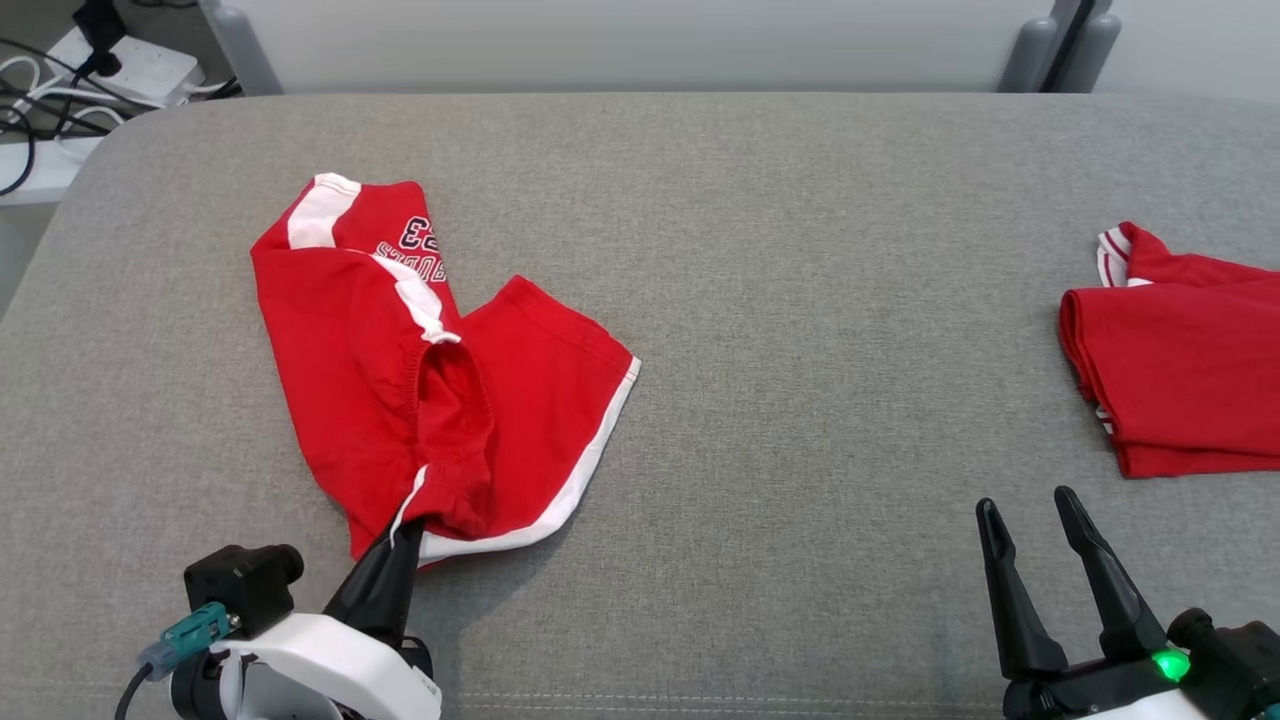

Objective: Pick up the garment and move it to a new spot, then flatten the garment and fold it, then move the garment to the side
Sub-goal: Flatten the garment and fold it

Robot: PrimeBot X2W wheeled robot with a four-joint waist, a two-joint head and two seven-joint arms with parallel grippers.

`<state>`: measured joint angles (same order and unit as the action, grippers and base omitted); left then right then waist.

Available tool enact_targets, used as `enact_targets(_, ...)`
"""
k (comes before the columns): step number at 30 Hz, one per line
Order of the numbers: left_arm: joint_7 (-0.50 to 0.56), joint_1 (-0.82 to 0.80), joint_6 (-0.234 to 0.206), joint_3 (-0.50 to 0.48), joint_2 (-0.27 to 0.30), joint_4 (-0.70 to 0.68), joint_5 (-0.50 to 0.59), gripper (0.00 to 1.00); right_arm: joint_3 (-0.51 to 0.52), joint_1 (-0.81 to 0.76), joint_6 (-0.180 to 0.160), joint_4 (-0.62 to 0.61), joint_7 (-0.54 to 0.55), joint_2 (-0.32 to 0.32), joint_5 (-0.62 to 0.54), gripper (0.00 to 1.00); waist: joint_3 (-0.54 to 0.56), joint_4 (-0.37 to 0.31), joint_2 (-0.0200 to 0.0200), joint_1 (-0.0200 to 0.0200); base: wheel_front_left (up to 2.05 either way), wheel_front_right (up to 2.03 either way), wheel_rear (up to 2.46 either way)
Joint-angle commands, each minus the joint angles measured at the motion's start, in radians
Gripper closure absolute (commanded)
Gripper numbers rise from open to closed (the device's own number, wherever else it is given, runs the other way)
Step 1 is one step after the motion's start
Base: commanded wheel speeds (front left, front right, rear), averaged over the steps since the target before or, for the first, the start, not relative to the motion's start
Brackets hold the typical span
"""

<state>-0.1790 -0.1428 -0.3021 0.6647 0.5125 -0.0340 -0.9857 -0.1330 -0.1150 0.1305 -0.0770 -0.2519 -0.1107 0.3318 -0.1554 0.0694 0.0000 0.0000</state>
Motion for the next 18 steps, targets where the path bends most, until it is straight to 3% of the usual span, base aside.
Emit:
enact_targets(1, -0.002, -0.017, -0.013, -0.047, 0.034, -0.032, -0.006, 1.00, -0.018, 0.006, 0.000, -0.034, -0.010, -0.003, -0.012, 0.00, 0.008, -0.010, 0.0000, 0.0000, 0.00, 0.00, 0.00)
enact_targets(18, 0.011, 0.001, -0.034, -0.050, 0.052, -0.058, -0.013, 1.00, -0.028, 0.012, 0.000, -0.034, -0.010, 0.006, -0.012, 0.00, 0.009, -0.023, 0.0000, 0.0000, 0.00, 0.00, 0.00)
